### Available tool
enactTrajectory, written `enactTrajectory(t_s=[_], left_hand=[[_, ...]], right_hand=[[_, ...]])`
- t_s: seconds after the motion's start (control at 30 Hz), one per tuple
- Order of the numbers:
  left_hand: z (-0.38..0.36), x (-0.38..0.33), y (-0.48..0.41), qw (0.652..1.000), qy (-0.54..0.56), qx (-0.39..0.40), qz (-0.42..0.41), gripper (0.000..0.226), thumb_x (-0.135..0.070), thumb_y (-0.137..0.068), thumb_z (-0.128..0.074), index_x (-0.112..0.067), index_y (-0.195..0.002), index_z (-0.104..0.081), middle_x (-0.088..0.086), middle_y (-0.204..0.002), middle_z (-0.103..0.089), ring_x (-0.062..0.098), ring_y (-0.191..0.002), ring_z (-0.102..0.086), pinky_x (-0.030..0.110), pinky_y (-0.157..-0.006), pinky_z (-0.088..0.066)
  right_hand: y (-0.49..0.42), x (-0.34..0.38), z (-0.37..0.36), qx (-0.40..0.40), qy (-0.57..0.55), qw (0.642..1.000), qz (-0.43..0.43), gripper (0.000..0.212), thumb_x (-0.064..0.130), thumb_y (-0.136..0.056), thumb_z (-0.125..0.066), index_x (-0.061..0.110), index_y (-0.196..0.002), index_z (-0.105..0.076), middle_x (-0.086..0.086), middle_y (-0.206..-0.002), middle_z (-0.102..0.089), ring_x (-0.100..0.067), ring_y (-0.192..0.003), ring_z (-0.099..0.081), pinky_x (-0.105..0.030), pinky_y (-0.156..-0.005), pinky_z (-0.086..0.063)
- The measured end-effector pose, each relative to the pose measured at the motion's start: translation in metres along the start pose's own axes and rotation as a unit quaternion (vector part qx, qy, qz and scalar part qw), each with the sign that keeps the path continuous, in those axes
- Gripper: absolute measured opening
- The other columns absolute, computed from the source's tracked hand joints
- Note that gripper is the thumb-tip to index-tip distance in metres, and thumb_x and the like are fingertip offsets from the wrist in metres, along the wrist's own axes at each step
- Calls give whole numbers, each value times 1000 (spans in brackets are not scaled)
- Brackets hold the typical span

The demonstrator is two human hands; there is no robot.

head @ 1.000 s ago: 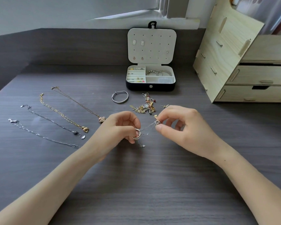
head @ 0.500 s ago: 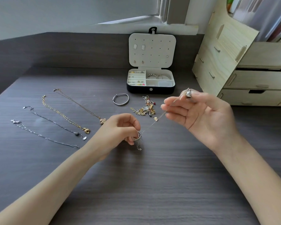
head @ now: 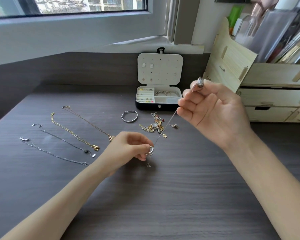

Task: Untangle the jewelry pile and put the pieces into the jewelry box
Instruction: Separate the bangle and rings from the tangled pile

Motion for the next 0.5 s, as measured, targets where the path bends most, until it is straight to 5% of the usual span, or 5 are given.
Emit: enactTrajectory(t_s=[0.2,0.5], left_hand=[[2,1,2,1000,17,-10,-4,6,3,-79,-70,-2,-82,-68,10,-70,-69,17,-61,-63,23,-59,-53],[3,2,1,1000,3,-11,3,9,3,-78,-72,-5,-77,-67,9,-75,-71,21,-71,-68,29,-68,-56]], right_hand=[[-2,-8,-1,-16,96,995,-13,20,24,-85,-42,13,-75,-56,-3,-64,-61,-15,-56,-54,-25,-51,-46],[2,-17,19,-66,93,993,-11,18,25,-83,-45,13,-74,-55,-1,-61,-57,-14,-54,-49,-23,-49,-41]])
Point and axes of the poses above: each hand's wrist, its own y-axis away from the middle knuckle, its own z-axis out of the back of the hand, x = y × z, the point moved 2 cm from there along -y, towards the middle knuckle
